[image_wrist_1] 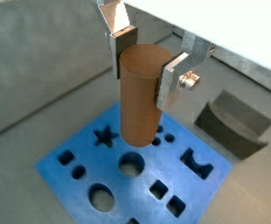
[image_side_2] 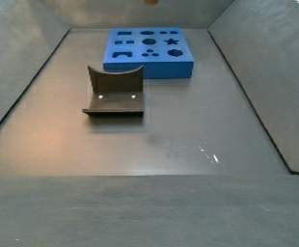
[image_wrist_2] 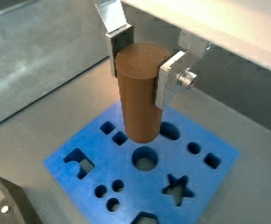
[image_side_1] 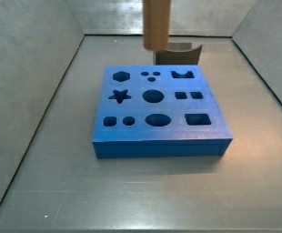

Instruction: Insert the round object.

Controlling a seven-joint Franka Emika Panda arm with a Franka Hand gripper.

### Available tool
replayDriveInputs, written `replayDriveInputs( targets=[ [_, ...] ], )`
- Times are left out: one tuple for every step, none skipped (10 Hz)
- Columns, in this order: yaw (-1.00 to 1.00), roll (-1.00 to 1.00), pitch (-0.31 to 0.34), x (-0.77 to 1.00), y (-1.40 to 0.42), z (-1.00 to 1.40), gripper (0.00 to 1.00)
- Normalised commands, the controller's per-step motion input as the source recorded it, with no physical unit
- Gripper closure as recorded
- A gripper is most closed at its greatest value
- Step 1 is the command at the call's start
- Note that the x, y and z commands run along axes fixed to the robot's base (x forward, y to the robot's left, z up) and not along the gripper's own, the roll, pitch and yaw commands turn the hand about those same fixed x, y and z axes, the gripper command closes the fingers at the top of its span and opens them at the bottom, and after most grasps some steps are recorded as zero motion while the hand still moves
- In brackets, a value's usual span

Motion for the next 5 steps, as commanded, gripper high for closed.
replayDriveInputs(
  targets=[
    [-0.03, 0.2, -0.063, 0.17, -0.17, -0.91, 1.0],
    [-0.06, 0.26, -0.106, 0.0, -0.17, -0.81, 1.0],
    [-0.06, 0.27, -0.106, 0.0, -0.13, -0.78, 1.0],
    [-0.09, 0.27, -0.1, -0.03, -0.02, -0.77, 1.0],
    [-0.08, 0.18, -0.064, 0.0, 0.0, -0.58, 1.0]
  ],
)
